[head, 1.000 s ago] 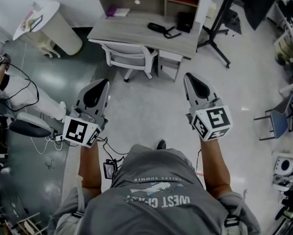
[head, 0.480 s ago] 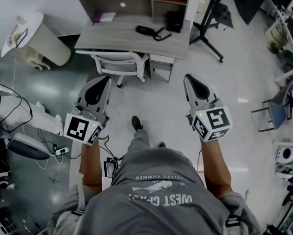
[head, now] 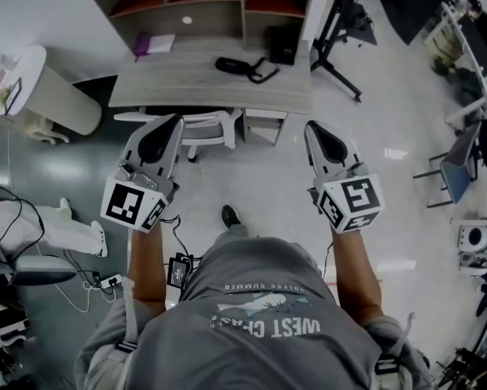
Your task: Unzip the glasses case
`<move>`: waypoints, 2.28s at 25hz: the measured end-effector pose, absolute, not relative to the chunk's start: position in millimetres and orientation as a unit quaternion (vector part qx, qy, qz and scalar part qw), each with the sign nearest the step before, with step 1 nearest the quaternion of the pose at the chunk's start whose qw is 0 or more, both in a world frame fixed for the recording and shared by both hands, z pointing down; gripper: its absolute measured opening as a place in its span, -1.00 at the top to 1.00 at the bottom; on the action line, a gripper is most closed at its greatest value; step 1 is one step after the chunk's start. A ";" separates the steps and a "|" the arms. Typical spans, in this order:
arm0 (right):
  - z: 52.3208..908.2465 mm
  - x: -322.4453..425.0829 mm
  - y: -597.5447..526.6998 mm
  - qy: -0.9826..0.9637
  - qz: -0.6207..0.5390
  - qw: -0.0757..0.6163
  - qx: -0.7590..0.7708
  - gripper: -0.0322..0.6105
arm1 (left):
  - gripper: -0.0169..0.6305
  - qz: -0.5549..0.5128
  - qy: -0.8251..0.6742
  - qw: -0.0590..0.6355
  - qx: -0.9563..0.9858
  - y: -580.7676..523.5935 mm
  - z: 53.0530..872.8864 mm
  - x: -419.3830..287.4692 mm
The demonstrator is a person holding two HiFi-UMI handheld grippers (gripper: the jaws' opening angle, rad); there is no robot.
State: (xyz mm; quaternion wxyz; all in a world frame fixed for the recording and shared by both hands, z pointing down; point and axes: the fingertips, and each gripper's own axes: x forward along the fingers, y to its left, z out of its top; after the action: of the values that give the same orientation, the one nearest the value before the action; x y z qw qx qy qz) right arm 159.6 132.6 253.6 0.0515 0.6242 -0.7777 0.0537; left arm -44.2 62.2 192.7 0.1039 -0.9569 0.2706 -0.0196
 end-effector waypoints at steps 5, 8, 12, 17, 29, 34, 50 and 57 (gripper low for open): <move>256.2 150.7 90.8 -0.764 0.061 0.055 0.640 0.87 | 0.95 -0.020 0.249 0.095 -0.964 11.5 195.2 -49.3; 257.2 140.2 67.5 -0.757 0.061 0.059 0.648 0.87 | 0.95 -0.017 0.238 0.095 -0.967 -14.6 195.5 -57.6; 257.0 124.3 40.6 -0.751 0.055 0.062 0.655 0.87 | 0.95 -0.009 0.228 0.095 -0.969 -42.8 197.1 -72.7; 252.8 108.1 14.6 -0.752 0.045 0.076 0.654 0.87 | 0.95 0.006 0.227 0.094 -0.969 -66.9 194.0 -88.1; 263.8 100.9 -47.9 -0.774 0.027 0.102 0.624 0.87 | 0.95 0.014 0.248 0.097 -0.964 -96.5 193.1 -102.1; 281.3 102.0 -88.0 -0.790 0.023 0.118 0.601 0.87 | 0.95 0.005 0.274 0.103 -0.956 -114.8 193.4 -108.9; 418.3 132.2 -241.3 -0.806 -0.064 0.318 0.495 0.86 | 0.95 -0.044 0.337 0.038 -0.940 -211.3 243.7 -86.0; 506.3 131.2 -290.6 -0.798 -0.145 0.421 0.407 0.86 | 0.95 -0.069 0.351 0.002 -0.934 -244.8 279.7 -78.1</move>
State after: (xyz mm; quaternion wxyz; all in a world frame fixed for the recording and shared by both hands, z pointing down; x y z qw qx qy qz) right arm 131.2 -290.6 506.3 0.4208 0.4067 -0.7978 -0.1452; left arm -78.1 -244.8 279.7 0.0020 -0.9338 0.3510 -0.0692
